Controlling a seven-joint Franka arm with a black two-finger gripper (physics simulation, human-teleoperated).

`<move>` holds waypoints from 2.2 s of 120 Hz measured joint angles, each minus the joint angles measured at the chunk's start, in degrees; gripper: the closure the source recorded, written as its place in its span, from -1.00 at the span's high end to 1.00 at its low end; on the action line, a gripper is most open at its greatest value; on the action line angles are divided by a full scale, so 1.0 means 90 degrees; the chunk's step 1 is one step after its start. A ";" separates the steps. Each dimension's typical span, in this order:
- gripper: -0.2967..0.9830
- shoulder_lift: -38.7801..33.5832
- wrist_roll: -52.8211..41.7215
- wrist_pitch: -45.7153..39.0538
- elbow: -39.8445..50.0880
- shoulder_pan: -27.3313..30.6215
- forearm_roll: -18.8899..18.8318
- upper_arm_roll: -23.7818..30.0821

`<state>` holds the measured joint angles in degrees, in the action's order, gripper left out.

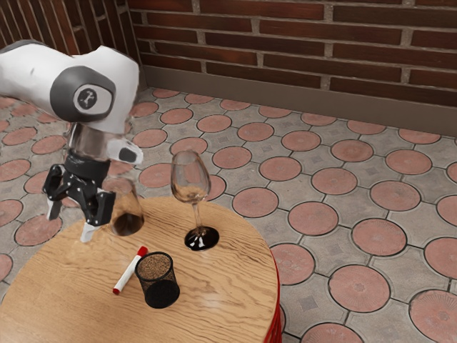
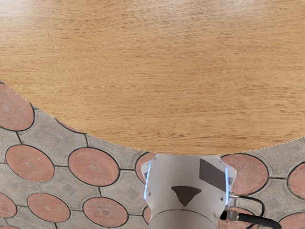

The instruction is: Put the marker into the pen holder.

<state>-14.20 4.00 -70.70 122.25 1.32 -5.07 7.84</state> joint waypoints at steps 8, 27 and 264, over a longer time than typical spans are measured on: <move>0.54 0.0110 -0.0102 -0.0817 -0.1044 -0.0010 0.0006 0.0100; 0.46 0.1800 -0.0257 -0.2782 -0.1163 0.0068 -0.0047 -0.0560; -0.69 0.0780 0.0940 -0.7341 0.1259 0.0230 -0.0315 -0.0471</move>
<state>-7.18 12.46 -136.76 133.58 3.39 -7.91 3.60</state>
